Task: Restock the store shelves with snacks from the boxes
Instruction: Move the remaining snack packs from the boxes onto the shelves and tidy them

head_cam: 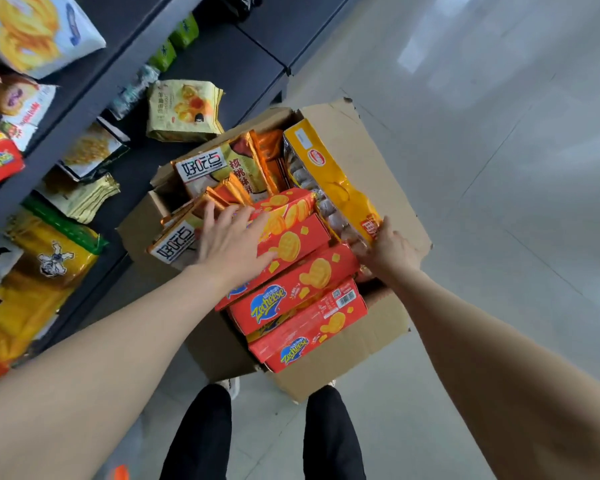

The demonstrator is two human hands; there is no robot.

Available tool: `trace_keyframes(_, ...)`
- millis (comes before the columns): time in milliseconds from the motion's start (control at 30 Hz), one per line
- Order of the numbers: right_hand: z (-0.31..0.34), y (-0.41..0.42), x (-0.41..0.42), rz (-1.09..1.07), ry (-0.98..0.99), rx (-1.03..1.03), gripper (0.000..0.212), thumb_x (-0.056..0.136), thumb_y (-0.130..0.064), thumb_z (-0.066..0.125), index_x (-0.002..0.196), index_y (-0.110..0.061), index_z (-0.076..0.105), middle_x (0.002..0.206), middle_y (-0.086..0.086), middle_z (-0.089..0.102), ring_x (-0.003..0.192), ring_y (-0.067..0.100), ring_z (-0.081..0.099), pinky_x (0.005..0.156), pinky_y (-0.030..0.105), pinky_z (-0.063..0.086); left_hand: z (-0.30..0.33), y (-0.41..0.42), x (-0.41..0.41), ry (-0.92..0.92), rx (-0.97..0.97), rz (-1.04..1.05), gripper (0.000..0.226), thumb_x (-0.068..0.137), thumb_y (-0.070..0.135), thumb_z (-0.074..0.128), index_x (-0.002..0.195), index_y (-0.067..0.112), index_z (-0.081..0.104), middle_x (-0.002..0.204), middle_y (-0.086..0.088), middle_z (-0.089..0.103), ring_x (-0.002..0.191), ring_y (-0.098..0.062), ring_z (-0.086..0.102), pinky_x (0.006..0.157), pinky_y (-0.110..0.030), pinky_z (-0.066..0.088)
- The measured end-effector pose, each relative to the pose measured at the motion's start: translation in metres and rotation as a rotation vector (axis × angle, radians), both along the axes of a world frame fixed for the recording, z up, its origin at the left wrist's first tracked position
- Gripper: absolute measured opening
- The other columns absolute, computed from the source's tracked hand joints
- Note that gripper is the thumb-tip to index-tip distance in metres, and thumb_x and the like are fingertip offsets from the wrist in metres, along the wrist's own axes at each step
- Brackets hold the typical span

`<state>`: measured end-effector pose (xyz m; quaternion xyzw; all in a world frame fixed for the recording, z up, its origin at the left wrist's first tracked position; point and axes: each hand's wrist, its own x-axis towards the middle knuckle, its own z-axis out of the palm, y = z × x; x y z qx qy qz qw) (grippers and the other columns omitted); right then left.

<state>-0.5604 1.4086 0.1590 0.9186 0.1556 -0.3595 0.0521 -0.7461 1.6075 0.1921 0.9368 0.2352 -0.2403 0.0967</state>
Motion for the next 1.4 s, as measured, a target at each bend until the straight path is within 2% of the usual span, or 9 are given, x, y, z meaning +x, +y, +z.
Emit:
trace_keyframes(100, -0.019, 0.001, 0.005, -0.094, 0.115, 0.044, 0.050, 0.091, -0.056, 0.057, 0.117, -0.014, 0.049, 0.109, 0.011, 0.064, 0.091, 0.032, 0.059, 0.064, 0.035, 0.041, -0.008, -0.016, 0.007, 0.056, 0.003, 0.051, 0.095, 0.081, 0.081, 0.045, 0.155, 0.029, 0.017, 0.161, -0.007, 0.021, 0.148, -0.028, 0.019, 0.118, -0.060, 0.007)
trace_keyframes(233, -0.023, -0.002, 0.018, 0.003, 0.153, 0.081, 0.038, 0.095, -0.048, 0.056, 0.110, -0.015, 0.044, 0.095, 0.008, 0.058, 0.085, 0.032, 0.056, 0.063, 0.036, 0.042, -0.018, -0.018, 0.006, 0.082, 0.025, 0.048, 0.099, 0.075, 0.087, 0.042, 0.154, 0.034, 0.013, 0.162, -0.008, 0.020, 0.147, -0.030, 0.019, 0.116, -0.060, 0.015)
trace_keyframes(367, -0.015, -0.002, 0.029, 0.090, 0.158, 0.156, 0.022, 0.099, -0.029, 0.054, 0.115, -0.017, 0.044, 0.097, 0.013, 0.063, 0.085, 0.034, 0.060, 0.066, 0.042, 0.049, -0.018, -0.012, 0.010, 0.135, -0.009, 0.056, 0.100, 0.074, 0.089, 0.040, 0.155, 0.040, 0.009, 0.164, -0.007, 0.012, 0.151, -0.031, 0.005, 0.117, -0.062, 0.007)
trace_keyframes(500, 0.010, 0.009, 0.029, 0.162, 0.096, 0.234, 0.029, 0.097, -0.016, 0.049, 0.126, -0.018, 0.045, 0.098, 0.018, 0.062, 0.087, 0.038, 0.060, 0.067, 0.044, 0.049, -0.012, -0.014, 0.013, 0.175, -0.019, 0.059, 0.099, 0.075, 0.086, 0.045, 0.155, 0.038, 0.014, 0.165, -0.006, 0.009, 0.152, -0.030, -0.001, 0.117, -0.063, 0.004)
trace_keyframes(667, 0.055, 0.026, 0.036, 0.379, -0.022, 0.198, 0.045, 0.093, -0.002, 0.036, 0.132, -0.024, 0.045, 0.078, 0.009, 0.049, 0.071, 0.029, 0.049, 0.053, 0.033, 0.035, -0.001, -0.015, 0.014, 0.205, -0.022, 0.060, 0.093, 0.080, 0.075, 0.056, 0.155, 0.037, 0.017, 0.165, -0.008, 0.009, 0.152, -0.032, 0.001, 0.118, -0.062, 0.006)
trace_keyframes(767, 0.071, 0.031, 0.040, 0.413, -0.079, 0.207, 0.044, 0.096, -0.005, 0.034, 0.133, -0.027, 0.045, 0.093, 0.009, 0.060, 0.074, 0.028, 0.050, 0.058, 0.035, 0.038, 0.006, -0.016, 0.011, 0.204, -0.035, 0.057, 0.089, 0.083, 0.063, 0.063, 0.155, 0.035, 0.020, 0.164, -0.009, 0.009, 0.150, -0.033, 0.010, 0.119, -0.058, 0.015)
trace_keyframes(900, 0.092, 0.031, 0.043, 0.453, -0.153, 0.212, 0.040, 0.099, -0.008, 0.034, 0.132, -0.030, 0.044, 0.094, 0.005, 0.061, 0.077, 0.029, 0.056, 0.062, 0.037, 0.047, 0.011, -0.019, 0.006, 0.192, -0.056, 0.075, 0.085, 0.083, 0.057, 0.068, 0.152, 0.029, 0.026, 0.160, -0.013, 0.017, 0.145, -0.035, 0.024, 0.115, -0.052, 0.028)
trace_keyframes(1267, 0.177, 0.030, 0.035, 0.525, -0.303, 0.229, 0.031, 0.104, -0.010, 0.037, 0.131, -0.023, 0.044, 0.102, 0.005, 0.063, 0.071, 0.025, 0.049, 0.055, 0.030, 0.028, 0.051, -0.009, -0.021, 0.336, -0.173, 0.080, 0.086, 0.087, 0.051, 0.067, 0.156, 0.033, 0.019, 0.165, -0.009, 0.004, 0.149, -0.033, 0.014, 0.116, -0.056, 0.025)
trace_keyframes(1400, 0.187, 0.027, 0.031, 0.537, -0.337, 0.230, 0.029, 0.104, -0.013, 0.041, 0.131, -0.025, 0.042, 0.100, 0.004, 0.062, 0.070, 0.024, 0.049, 0.058, 0.030, 0.032, 0.053, -0.004, -0.020, 0.340, -0.137, -0.011, 0.077, 0.089, 0.049, 0.064, 0.154, 0.029, 0.026, 0.164, -0.010, 0.007, 0.148, -0.034, 0.018, 0.115, -0.054, 0.028)
